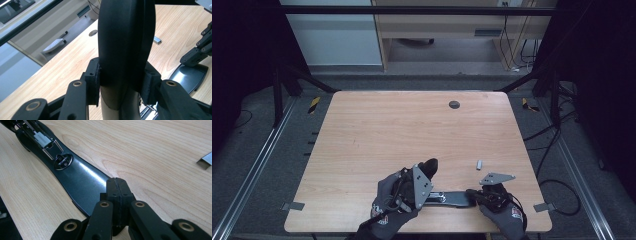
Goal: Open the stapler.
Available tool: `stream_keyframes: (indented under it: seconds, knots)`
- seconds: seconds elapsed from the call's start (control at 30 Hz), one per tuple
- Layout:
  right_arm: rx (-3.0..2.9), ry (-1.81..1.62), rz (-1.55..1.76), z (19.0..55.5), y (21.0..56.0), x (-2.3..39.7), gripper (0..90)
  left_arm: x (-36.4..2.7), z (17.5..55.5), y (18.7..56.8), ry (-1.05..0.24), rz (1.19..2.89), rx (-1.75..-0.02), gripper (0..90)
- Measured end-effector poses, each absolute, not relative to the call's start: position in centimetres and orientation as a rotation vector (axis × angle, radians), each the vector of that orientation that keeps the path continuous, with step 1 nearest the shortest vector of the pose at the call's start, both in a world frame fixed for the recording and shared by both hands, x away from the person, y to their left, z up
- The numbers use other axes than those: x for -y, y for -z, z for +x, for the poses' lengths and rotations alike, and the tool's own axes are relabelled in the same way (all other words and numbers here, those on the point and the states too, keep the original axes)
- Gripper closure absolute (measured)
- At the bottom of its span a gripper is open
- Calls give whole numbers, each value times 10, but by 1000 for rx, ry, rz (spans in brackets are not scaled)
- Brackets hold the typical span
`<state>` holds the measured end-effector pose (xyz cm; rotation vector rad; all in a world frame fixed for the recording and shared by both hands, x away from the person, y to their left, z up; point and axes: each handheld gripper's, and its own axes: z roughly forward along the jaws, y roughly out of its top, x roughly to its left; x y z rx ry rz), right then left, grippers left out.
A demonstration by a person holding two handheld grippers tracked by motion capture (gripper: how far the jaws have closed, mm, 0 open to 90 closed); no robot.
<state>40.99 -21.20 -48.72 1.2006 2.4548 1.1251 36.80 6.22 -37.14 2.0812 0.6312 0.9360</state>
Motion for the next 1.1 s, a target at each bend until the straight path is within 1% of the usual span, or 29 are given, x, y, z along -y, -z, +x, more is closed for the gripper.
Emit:
stream_keyframes:
  seconds: [0.33,1.1]
  knots:
    - [-2454,-1128,1188,410,488,212,900,-84,368,367,-892,2032,-697,582]
    - [-2455,-1129,1192,410,488,212,900,-100,368,366,-873,1997,-738,577]
